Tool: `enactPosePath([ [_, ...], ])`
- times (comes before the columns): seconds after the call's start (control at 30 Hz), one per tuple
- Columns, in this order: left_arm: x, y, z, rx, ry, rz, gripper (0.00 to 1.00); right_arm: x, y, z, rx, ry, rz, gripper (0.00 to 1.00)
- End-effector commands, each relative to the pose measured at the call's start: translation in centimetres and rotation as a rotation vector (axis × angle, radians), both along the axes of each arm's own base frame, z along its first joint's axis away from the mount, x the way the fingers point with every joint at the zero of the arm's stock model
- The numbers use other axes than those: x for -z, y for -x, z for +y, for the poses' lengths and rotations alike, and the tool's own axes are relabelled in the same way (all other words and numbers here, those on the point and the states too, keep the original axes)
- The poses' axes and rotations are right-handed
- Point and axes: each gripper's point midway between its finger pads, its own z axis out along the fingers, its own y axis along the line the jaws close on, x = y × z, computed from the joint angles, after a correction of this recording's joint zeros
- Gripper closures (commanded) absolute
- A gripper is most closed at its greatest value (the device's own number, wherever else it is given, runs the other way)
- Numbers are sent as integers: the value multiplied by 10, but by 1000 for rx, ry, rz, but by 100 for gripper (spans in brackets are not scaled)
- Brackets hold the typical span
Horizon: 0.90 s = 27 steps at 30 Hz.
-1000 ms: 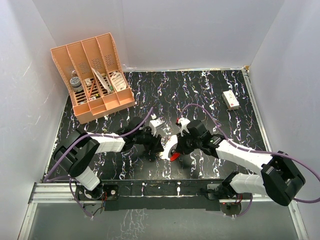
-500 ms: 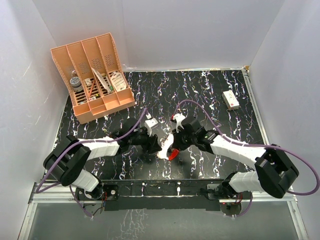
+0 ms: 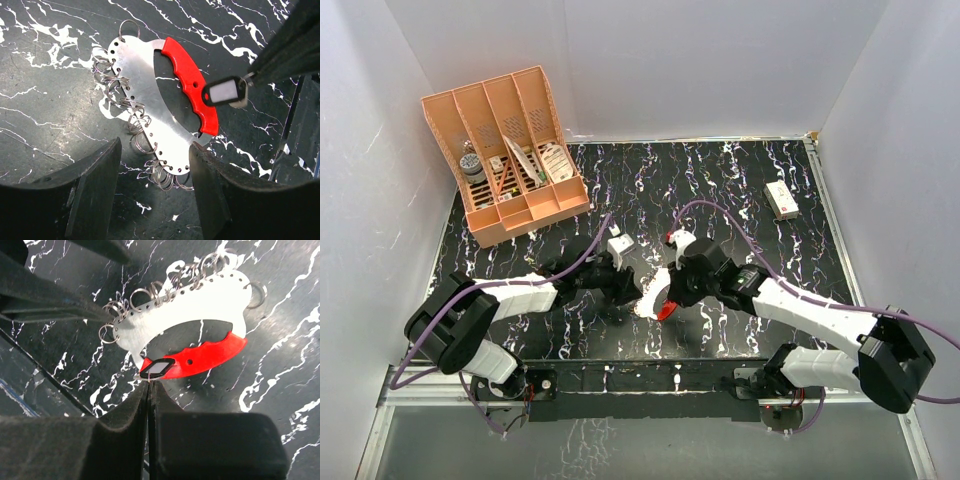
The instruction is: Put the keys on the keyring
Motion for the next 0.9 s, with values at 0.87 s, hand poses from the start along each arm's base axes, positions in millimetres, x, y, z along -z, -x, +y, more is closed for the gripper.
enactPosePath([
  [0.87,-26,-3,8,-24,35,-74,45,17,49,-7,157,26,96,100],
])
